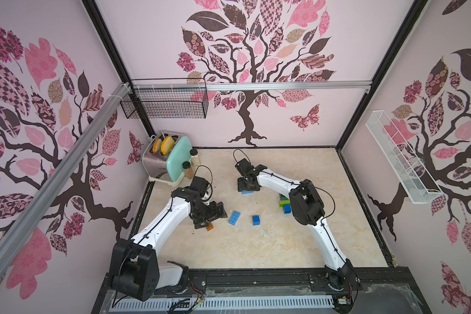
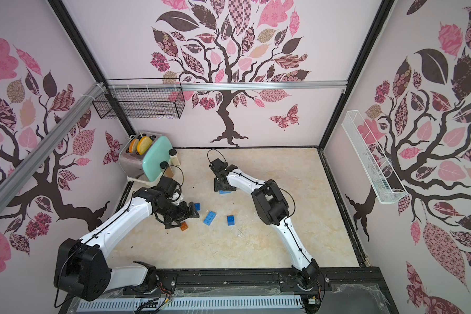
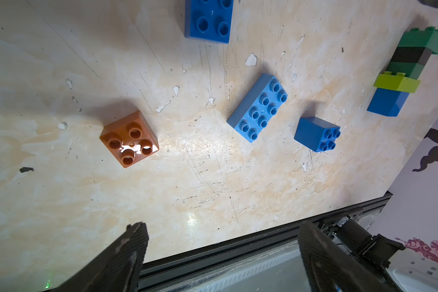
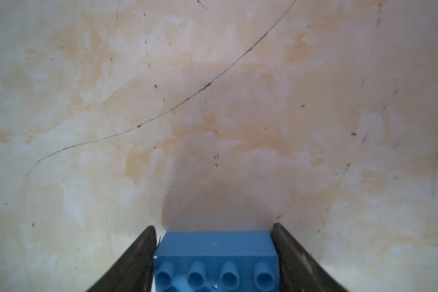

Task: Assemble the letter f with lego
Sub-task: Pick up the lego brick from the center of the board, then assemble the lego brick with the lego brick.

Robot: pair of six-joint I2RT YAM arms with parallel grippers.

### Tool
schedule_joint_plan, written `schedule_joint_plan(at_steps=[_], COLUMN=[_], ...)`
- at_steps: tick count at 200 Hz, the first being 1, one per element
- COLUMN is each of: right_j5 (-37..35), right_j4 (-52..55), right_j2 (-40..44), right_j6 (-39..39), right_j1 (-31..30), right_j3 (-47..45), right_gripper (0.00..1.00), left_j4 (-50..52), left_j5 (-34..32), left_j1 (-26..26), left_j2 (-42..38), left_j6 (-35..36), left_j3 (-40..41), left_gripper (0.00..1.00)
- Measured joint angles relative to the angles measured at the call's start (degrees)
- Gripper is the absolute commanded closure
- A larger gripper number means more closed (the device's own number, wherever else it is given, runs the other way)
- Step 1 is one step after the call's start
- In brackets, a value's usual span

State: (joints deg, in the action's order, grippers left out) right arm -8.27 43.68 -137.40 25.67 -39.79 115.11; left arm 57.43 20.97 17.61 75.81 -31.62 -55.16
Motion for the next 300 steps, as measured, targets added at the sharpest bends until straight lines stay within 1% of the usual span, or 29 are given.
schedule_joint_plan(at_steps=[20,56,69,94,115,136,150,178,209,230,256,275,300], right_j5=[-0.57,-0.74,-0.74,-0.52,0.33,1.40,2.03,3.39,4.48,5.03,5.42,5.75,6.54], right_j4=[-0.02,0.02,0.44,5.20,9.14,11.93,12.55,13.20,13.22,13.05,11.52,10.34,8.09], right_j2=[0.00,0.02,0.02,0.31,3.10,8.74,14.43,26.53,35.17,37.33,38.14,38.16,38.14], right_j6=[-0.35,-1.01,-1.31,-2.14,-2.56,-2.64,-2.64,-2.23,-0.76,0.72,2.27,3.28,4.26], right_j1=[-0.17,-0.22,-0.22,-0.22,-0.22,-0.22,-0.22,-0.39,-1.66,-3.32,-5.57,-6.88,-8.31], right_j3=[-0.02,-0.02,0.17,1.81,1.84,1.22,-1.57,-10.80,-22.43,-28.46,-34.07,-36.04,-36.35], right_gripper=[0.35,0.39,0.40,0.40,0.40,0.40,0.40,0.40,0.40,0.40,0.40,0.39,0.39], left_j4=[-0.11,-0.42,-0.81,-1.92,-3.19,-4.79,-6.47,-10.78,-16.39,-18.73,-19.28,-18.78,-17.86], left_j5=[-0.02,-0.09,-0.07,0.33,1.18,2.75,4.46,8.76,13.90,16.28,17.55,17.94,17.97], left_j1=[0.00,0.00,0.00,-0.02,-0.07,-0.07,-0.07,-0.07,-0.11,-0.11,-0.11,-0.11,-0.11], left_j2=[0.11,0.63,1.14,2.12,2.80,3.13,3.34,3.80,3.85,3.76,2.03,-0.33,-5.66], left_j6=[0.00,0.00,0.02,0.24,0.44,0.42,0.22,-1.20,-4.46,-6.16,-6.34,-5.70,-4.26], left_j3=[0.00,0.00,0.00,0.00,0.00,0.00,0.26,2.34,5.22,6.23,7.41,8.74,10.29], left_gripper=[0.03,0.04,0.03,0.03,0.04,0.05,0.05,0.05,0.05,0.04,0.04,0.05,0.05])
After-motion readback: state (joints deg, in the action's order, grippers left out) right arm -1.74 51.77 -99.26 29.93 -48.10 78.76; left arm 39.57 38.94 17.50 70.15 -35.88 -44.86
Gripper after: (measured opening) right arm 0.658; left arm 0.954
